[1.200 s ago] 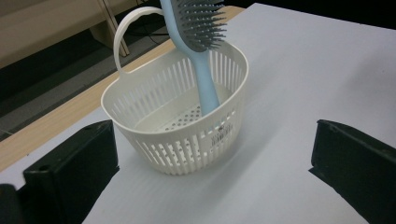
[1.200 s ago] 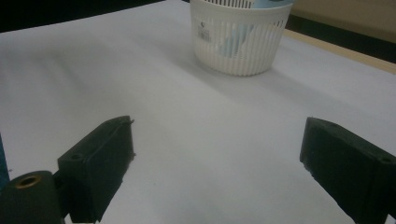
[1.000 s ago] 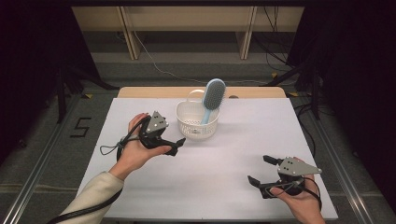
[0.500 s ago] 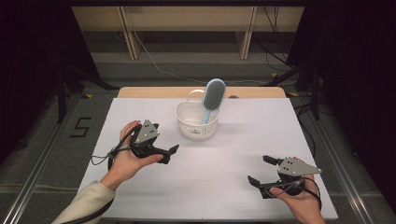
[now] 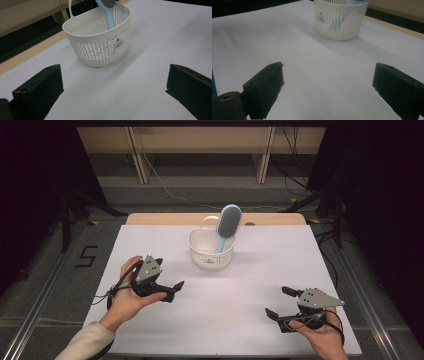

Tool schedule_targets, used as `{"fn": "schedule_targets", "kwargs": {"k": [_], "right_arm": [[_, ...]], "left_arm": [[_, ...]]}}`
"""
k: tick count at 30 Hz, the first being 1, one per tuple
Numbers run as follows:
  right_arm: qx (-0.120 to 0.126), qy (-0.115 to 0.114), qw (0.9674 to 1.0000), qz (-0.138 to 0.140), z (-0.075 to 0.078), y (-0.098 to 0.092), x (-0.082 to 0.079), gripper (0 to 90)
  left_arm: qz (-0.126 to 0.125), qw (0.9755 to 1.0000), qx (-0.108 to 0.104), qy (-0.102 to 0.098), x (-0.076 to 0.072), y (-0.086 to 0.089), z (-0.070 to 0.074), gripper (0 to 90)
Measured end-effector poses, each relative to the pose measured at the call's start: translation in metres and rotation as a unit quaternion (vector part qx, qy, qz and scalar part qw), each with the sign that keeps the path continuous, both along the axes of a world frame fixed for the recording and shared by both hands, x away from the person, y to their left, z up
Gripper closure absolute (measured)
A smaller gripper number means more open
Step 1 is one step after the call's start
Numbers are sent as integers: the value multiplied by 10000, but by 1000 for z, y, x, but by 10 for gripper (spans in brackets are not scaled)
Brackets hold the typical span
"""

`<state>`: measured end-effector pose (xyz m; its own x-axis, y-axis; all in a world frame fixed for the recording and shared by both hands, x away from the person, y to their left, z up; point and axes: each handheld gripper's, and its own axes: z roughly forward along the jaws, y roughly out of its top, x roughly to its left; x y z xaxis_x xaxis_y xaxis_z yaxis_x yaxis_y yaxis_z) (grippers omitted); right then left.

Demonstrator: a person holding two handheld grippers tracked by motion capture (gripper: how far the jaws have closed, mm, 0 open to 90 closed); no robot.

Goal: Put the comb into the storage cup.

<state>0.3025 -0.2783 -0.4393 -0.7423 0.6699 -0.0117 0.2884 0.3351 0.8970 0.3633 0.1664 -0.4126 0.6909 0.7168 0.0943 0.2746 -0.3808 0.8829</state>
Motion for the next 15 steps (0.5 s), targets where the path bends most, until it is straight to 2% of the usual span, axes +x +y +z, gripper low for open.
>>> {"fn": "schedule_targets", "kwargs": {"k": [10, 15], "right_arm": [[0, 2, 10000, 7, 0, 0, 0, 103], [-3, 1, 10000, 18, 0, 0, 0, 104]], "left_arm": [[92, 9999, 61, 106, -12, 7, -12, 0], [138, 9998, 109, 92, -13, 9, -15, 0]]}}
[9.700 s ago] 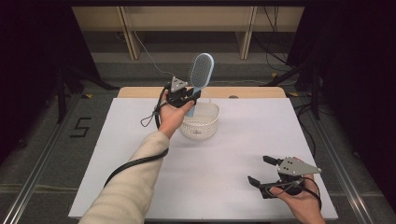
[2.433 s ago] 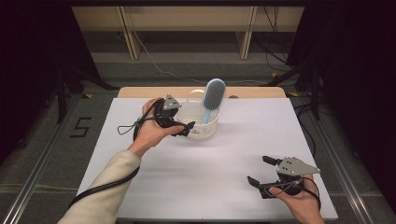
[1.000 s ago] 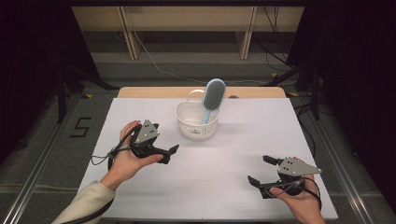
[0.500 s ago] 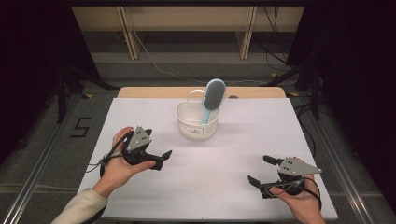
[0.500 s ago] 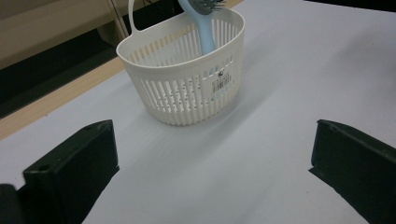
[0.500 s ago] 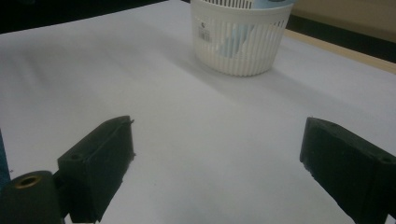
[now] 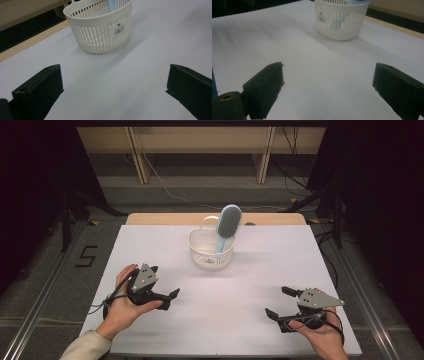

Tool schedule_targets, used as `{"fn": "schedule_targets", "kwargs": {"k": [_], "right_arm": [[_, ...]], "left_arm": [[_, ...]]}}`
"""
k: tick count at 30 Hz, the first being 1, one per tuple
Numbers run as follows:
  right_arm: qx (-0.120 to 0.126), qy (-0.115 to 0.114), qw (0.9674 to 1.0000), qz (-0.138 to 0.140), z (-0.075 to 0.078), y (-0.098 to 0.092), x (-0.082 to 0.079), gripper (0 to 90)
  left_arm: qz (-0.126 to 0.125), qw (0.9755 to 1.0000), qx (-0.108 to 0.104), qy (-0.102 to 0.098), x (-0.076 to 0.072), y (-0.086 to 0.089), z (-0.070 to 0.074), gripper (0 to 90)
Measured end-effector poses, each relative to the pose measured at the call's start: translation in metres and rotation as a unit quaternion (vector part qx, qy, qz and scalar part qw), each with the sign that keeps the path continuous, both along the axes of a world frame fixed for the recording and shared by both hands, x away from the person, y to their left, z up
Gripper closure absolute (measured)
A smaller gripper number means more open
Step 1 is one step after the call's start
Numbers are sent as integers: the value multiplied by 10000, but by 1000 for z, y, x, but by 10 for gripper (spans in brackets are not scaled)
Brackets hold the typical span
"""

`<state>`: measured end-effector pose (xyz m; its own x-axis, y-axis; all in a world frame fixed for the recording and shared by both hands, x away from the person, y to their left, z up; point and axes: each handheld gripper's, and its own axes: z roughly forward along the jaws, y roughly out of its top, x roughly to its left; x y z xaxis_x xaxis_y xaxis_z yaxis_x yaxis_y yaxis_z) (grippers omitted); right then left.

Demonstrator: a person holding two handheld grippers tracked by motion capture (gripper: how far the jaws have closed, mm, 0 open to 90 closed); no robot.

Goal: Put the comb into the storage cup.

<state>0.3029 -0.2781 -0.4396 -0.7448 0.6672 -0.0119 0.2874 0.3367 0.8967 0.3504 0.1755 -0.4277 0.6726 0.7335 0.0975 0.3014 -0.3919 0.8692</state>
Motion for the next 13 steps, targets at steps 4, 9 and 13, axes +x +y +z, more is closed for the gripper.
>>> {"fn": "schedule_targets", "kwargs": {"k": [4, 9, 13], "right_arm": [[-6, 7, 10000, 10, 0, 1, 0, 103], [-34, 18, 10000, 33, -1, 1, 0, 104], [-40, 24, 10000, 36, -1, 2, 1, 103]], "left_arm": [[52, 10000, 18, 0, 0, 1, -1, 0], [77, 10000, 39, 33, 1, 0, -5, 0], [60, 9999, 87, 38, 0, -1, -6, 0]]}}
